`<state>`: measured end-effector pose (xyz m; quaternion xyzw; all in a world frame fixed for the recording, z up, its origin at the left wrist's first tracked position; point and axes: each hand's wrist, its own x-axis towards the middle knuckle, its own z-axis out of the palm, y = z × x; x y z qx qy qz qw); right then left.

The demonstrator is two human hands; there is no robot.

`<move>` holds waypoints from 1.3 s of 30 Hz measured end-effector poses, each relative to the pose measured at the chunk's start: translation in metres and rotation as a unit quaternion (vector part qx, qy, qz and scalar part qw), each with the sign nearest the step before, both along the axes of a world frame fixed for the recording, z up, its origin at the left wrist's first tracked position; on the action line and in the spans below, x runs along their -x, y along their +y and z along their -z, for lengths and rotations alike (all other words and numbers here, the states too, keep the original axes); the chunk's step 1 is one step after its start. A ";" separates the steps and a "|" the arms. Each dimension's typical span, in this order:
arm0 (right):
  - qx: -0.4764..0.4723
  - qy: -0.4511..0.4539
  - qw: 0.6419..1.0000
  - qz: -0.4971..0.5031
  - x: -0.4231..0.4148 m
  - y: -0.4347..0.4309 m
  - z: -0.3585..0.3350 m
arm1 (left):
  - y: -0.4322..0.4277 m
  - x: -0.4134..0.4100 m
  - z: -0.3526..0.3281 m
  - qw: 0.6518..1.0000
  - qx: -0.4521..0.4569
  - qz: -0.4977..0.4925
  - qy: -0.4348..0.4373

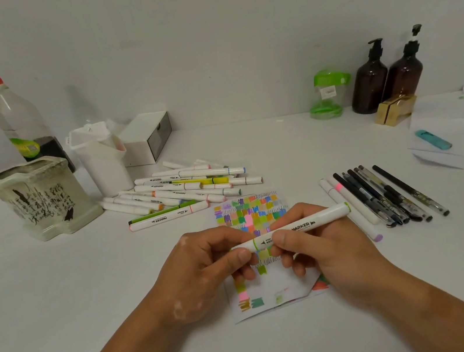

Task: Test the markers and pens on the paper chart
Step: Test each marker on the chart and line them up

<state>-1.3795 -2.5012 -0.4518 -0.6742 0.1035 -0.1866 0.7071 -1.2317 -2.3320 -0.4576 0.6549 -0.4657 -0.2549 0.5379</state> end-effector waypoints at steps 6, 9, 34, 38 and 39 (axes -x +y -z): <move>-0.020 -0.020 0.999 -0.036 0.003 -0.011 -0.007 | -0.003 -0.005 0.000 0.999 0.015 -0.044 -0.022; -0.093 0.006 0.988 -0.125 0.011 -0.025 -0.014 | 0.001 -0.012 -0.001 0.995 0.010 -0.075 -0.059; 0.471 0.278 0.767 0.335 0.009 -0.079 0.022 | 0.006 -0.056 0.018 0.833 -0.177 -0.358 -0.382; 0.480 0.268 0.753 0.361 0.010 -0.081 0.023 | 0.009 -0.082 0.014 0.782 -0.271 -0.366 -0.426; 0.479 0.260 0.754 0.366 0.010 -0.081 0.023 | 0.011 -0.085 0.014 0.774 -0.295 -0.358 -0.431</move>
